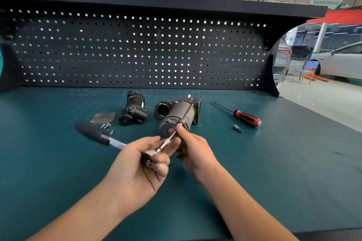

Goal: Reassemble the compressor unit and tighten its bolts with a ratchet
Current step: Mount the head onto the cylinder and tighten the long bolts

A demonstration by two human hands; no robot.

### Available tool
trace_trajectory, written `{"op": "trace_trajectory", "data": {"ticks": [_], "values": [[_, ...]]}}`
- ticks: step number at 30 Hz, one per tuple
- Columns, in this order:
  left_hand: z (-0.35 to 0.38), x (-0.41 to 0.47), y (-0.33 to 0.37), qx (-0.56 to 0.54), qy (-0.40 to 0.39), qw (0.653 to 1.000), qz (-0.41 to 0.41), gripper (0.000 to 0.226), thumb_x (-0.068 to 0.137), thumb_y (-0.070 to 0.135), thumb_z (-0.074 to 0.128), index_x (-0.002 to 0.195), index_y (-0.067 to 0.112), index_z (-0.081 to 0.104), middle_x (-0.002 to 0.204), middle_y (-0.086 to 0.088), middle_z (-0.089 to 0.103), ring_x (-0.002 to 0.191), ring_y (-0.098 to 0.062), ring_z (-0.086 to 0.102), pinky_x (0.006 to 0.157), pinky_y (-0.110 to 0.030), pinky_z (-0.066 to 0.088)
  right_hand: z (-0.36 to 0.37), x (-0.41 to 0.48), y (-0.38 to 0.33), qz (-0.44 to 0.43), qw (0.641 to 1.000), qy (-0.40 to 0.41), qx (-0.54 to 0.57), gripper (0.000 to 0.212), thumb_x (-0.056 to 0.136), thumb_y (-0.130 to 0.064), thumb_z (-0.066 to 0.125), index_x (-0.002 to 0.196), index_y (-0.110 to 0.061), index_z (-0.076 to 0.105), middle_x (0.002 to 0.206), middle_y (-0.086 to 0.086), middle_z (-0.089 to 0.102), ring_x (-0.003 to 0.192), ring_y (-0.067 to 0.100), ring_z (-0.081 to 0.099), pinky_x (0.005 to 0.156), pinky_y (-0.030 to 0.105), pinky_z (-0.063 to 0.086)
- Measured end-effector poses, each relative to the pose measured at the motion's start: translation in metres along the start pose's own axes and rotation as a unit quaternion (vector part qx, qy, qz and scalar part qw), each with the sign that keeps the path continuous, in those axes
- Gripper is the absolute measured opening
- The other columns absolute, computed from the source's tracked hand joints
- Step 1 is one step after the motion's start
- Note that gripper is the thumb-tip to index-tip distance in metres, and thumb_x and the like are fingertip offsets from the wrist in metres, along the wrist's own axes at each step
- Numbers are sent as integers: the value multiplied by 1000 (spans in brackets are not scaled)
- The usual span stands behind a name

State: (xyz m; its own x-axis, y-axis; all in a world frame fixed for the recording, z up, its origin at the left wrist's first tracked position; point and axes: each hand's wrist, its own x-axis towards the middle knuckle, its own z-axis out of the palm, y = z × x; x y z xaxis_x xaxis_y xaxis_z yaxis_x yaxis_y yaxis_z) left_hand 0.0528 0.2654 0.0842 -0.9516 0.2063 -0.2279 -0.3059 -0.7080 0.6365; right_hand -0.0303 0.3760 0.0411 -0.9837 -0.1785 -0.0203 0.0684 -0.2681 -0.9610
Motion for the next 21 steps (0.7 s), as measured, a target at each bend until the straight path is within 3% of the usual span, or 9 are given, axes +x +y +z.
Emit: {"op": "trace_trajectory", "data": {"ticks": [4, 6, 8, 10, 12, 14, 18, 19, 21], "values": [[3, -2, -5, 186, -3, 982, 42, 26, 72, 0, 49, 81, 6, 73, 71, -8, 68, 30, -7, 32, 31, -11, 26, 0, -1, 0, -1, 1000, -4, 9, 27, 92, -32, 55, 78, -15, 70, 69, 2, 67, 60, 13, 58, 63, 23, 42], [0, -3, -1, 471, 22, 873, 124, 43, 80, -6, 41, 88, 22, 71, 64, 3, 67, 33, -9, 35, 34, -15, 28, 1, -1, 0, 4, 1000, 4, -3, 29, 94, -27, 50, 77, -14, 68, 65, 2, 66, 58, 14, 57, 58, 23, 41], [-1, -4, 6, 751, 51, 627, 199, 35, 84, 6, 43, 100, 33, 58, 65, 7, 62, 48, -12, 48, 45, -22, 35, 3, -2, 0, 9, 1000, 8, -15, 29, 95, -25, 46, 75, -13, 65, 62, 2, 65, 53, 12, 55, 53, 22, 38], [1, 2, 8, 923, 68, 277, 258, 50, 87, 17, 44, 135, 24, 32, 93, 3, 61, 83, -22, 60, 57, -30, 32, 3, -3, 0, 14, 1000, 3, -9, 31, 95, -26, 45, 75, -12, 63, 59, 0, 64, 51, 11, 53, 53, 24, 37], [4, 8, 3, 958, 34, 117, 261, 69, 87, 19, 45, 144, 9, 9, 112, -4, 56, 99, -27, 59, 56, -31, 29, 2, -3, -2, 24, 1000, 2, -5, 32, 96, -29, 45, 77, -12, 64, 56, -3, 64, 53, 11, 54, 54, 23, 39], [2, 10, 5, 940, 46, 212, 263, 55, 87, 23, 44, 137, 18, 23, 105, 5, 61, 94, -21, 60, 60, -32, 36, 1, -4, -4, 28, 1000, -1, 12, 33, 97, -29, 44, 76, -11, 63, 53, -4, 64, 49, 9, 53, 51, 21, 38], [-4, 0, 4, 537, 19, 834, 126, 24, 90, 11, 51, 86, 27, 68, 65, 7, 68, 40, -8, 46, 42, -18, 39, 4, -5, -3, -17, 1000, 5, -9, 27, 91, -28, 55, 70, -13, 62, 52, -5, 61, 50, 9, 53, 50, 20, 40], [-6, -2, 1, 366, 19, 929, 62, 24, 86, 10, 54, 82, 21, 75, 69, 1, 70, 37, -8, 45, 38, -16, 39, 4, -6, -2, -41, 998, 5, -37, 28, 88, -29, 60, 64, -16, 61, 52, -6, 60, 51, 10, 53, 51, 20, 42], [-7, -2, -3, 50, -7, 998, -48, 25, 74, 15, 58, 88, 1, 73, 72, -10, 68, 35, -8, 47, 34, -15, 43, 3, -7, -2, -82, 993, 8, -89, 36, 83, -33, 66, 50, -20, 59, 51, -8, 58, 50, 7, 52, 56, 18, 43]]}}
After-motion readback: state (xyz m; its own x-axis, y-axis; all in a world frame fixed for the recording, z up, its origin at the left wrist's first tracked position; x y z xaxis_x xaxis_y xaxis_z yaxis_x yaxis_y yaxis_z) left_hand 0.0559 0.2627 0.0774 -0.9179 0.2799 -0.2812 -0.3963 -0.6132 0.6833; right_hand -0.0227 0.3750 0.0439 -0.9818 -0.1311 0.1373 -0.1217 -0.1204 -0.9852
